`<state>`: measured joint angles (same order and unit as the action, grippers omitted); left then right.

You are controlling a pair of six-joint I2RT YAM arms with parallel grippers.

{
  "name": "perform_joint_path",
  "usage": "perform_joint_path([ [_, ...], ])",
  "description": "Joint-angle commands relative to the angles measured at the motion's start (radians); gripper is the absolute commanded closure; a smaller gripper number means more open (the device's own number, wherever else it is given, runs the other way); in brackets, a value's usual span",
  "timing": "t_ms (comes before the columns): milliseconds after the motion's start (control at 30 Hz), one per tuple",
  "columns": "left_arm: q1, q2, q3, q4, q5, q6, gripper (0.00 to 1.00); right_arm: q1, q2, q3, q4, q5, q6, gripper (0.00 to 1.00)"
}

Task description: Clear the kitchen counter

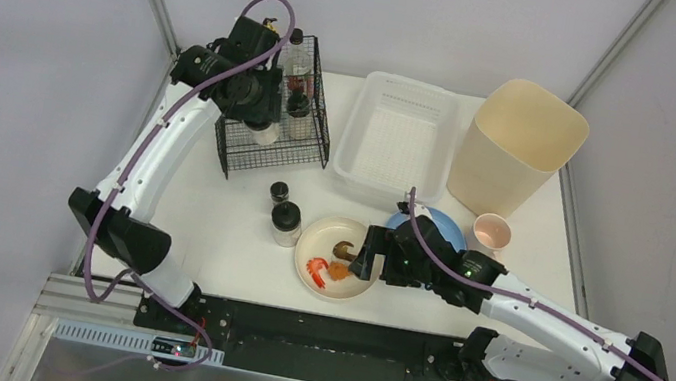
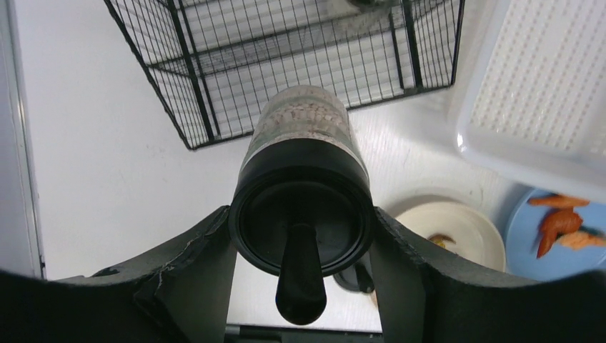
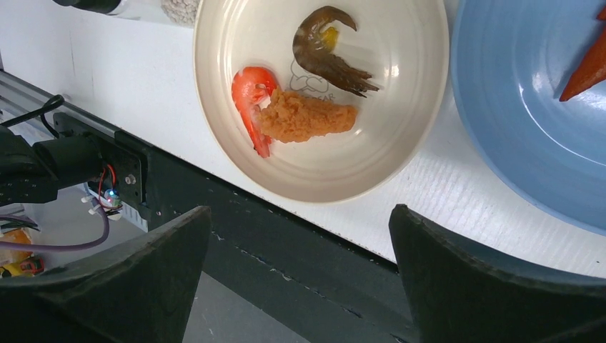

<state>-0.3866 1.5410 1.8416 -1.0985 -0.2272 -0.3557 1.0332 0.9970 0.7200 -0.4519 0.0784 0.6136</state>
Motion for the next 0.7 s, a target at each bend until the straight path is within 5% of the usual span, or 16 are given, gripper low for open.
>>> perform_joint_path([
  [0, 0.053, 0.058, 0.162, 0.008, -0.018, 0.019, 1.0, 0.006, -0.037, 0.013, 0.015, 0.007, -0.003, 0.01],
  [300, 0.123, 0.226, 0.352, 0.023, -0.071, 0.012, 1.0, 0.007, -0.044, 0.005, 0.023, 0.001, -0.003, 0.01],
  [667, 0.188, 0.3, 0.332, 0.17, -0.081, -0.015, 1.0, 0.006, -0.062, -0.011, 0.027, 0.002, -0.002, 0.01],
])
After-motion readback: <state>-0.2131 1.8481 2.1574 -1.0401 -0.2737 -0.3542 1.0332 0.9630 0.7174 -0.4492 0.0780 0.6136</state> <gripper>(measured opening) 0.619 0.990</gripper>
